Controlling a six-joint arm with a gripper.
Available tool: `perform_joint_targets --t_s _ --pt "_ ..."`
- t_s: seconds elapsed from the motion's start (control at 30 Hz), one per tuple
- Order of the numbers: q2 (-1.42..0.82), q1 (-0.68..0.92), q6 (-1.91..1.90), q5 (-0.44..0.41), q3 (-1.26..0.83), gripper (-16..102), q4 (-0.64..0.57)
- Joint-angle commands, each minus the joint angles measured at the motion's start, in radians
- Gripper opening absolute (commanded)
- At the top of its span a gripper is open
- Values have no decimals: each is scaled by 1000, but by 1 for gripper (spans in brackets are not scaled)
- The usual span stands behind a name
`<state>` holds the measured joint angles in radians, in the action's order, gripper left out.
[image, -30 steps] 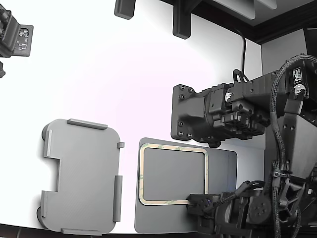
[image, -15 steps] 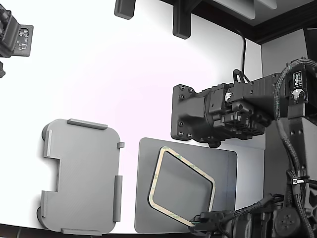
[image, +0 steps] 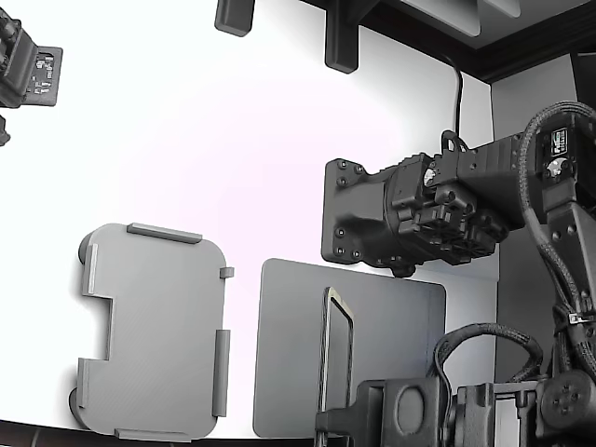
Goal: Grab top frame and put it into gray box.
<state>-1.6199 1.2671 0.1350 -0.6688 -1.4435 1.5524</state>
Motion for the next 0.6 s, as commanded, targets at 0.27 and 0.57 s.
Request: perform_joint_targets --t_s 0.27,0.57 --pt "-66 -218 -600 54 107 -11 84" --pt "-92 -302 -1006 23 130 -11 103"
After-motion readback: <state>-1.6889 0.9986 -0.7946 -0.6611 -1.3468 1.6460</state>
